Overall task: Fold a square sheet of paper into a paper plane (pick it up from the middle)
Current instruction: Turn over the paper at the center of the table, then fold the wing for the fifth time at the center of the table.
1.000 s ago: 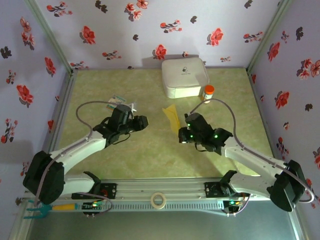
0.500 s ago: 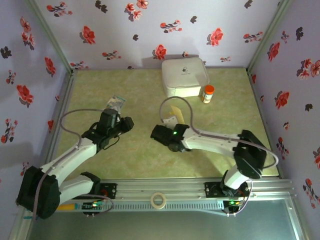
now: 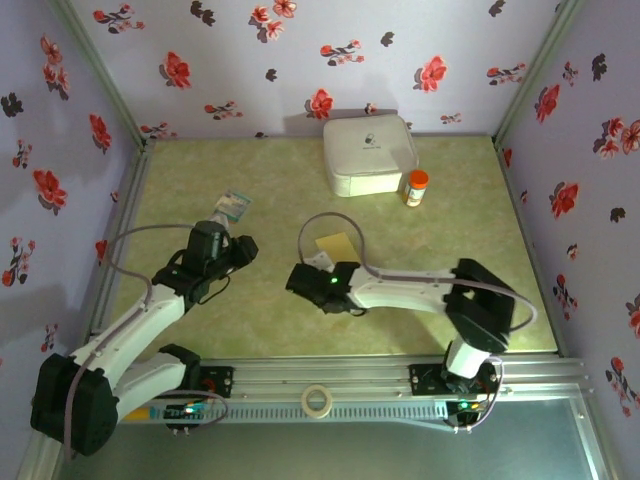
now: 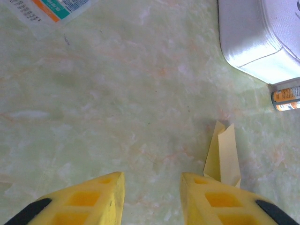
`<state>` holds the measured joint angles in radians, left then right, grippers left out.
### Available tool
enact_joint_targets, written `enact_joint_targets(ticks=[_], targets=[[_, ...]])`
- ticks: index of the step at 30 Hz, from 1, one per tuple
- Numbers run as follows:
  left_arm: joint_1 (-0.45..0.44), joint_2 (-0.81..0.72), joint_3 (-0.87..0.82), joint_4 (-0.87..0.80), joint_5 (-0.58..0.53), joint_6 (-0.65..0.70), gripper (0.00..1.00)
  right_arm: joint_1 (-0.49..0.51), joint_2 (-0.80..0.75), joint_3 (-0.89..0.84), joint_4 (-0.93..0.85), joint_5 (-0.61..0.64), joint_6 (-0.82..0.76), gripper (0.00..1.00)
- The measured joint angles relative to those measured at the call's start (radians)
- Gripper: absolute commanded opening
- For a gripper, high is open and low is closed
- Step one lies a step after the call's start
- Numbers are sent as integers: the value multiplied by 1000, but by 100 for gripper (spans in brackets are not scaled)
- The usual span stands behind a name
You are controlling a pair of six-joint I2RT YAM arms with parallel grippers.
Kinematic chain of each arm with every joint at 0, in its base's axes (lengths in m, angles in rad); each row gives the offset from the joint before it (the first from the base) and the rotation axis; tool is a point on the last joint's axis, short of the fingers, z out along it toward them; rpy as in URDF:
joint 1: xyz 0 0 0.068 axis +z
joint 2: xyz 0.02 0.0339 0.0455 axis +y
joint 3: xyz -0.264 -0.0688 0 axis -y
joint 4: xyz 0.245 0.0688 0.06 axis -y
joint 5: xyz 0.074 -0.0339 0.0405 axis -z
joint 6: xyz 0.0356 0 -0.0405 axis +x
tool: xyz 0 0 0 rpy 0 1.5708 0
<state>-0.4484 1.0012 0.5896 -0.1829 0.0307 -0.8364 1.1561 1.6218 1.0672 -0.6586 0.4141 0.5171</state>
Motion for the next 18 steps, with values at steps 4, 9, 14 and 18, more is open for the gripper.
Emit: enact_joint_targets(ticks=[4,9,14,18], targets=[[0,21,0,5,36,2,29,-153,-193,-148,177,-193,51,42],[2,82,0,27,105,4,19,-407,-215,-328,408,-441,193,17],[2,140,0,64,172,1,16,-477,-103,-368,550,-628,273,10],[2,182,0,91,213,-4,15,-476,-47,-361,619,-701,306,6]])
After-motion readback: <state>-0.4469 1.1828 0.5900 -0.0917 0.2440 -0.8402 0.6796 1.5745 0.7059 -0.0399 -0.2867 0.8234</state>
